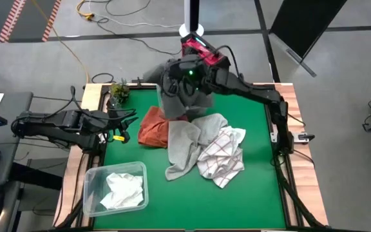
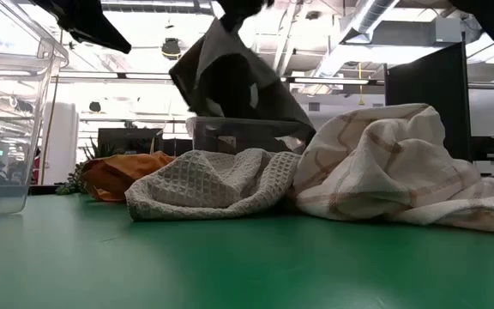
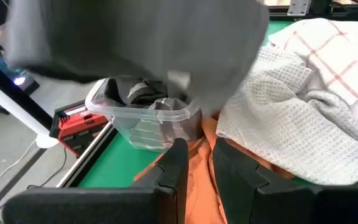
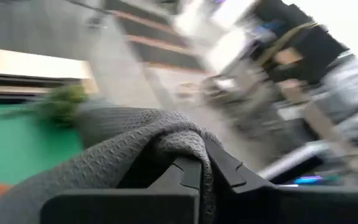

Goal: Sort towels by color in basket
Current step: Put the gray towel into the top transparent bin

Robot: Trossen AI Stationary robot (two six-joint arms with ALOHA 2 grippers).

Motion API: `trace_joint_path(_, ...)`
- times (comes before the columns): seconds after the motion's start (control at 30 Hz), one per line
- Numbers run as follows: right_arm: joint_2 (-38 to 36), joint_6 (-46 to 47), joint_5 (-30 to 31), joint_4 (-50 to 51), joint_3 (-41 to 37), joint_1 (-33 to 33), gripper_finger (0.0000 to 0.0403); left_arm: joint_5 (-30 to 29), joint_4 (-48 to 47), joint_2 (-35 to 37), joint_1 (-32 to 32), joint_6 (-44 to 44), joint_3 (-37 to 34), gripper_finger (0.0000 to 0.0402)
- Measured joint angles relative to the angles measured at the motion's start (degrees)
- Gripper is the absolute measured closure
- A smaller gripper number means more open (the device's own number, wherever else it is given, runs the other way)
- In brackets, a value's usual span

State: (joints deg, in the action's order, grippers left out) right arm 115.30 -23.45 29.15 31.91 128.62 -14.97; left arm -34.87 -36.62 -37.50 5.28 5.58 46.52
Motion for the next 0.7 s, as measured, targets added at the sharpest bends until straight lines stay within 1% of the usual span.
trace_joint_path(0.07,0.12,5.25,-6.67,3.52,-0.78,-2.44,0.0381,0.00,-0.07,0.00,0.00,0.34,0.01,0.0336)
trace_joint_path(0.1,0.12,7.27,-8.93,5.03,-1.67,-3.60,0.0381,0.00,-0.08,0.00,0.00,0.56,0.00,0.0336)
trace_joint_path(0.17,0.16,9.76,-10.75,8.81,-3.74,-5.55,0.0379,0.00,-0.19,0.02,0.00,1.00,0.01,0.0336)
trace_joint_path(0.27,0.36,11.66,-11.02,13.36,-6.78,-7.64,0.0370,0.00,-0.19,0.00,0.00,1.14,0.02,0.0336)
trace_joint_path(0.37,0.25,12.50,-11.10,12.42,-11.64,-8.44,0.0369,-0.02,0.69,0.01,0.00,1.14,0.02,0.0336)
trace_joint_path(0.5,0.29,13.54,-12.89,9.73,-18.27,-9.53,0.0377,0.00,0.65,0.00,0.00,1.34,0.02,0.0336)
trace_joint_path(0.7,0.29,18.75,-21.44,8.04,-26.62,-11.62,0.0378,-0.02,-0.08,0.00,0.00,1.30,0.02,0.0336)
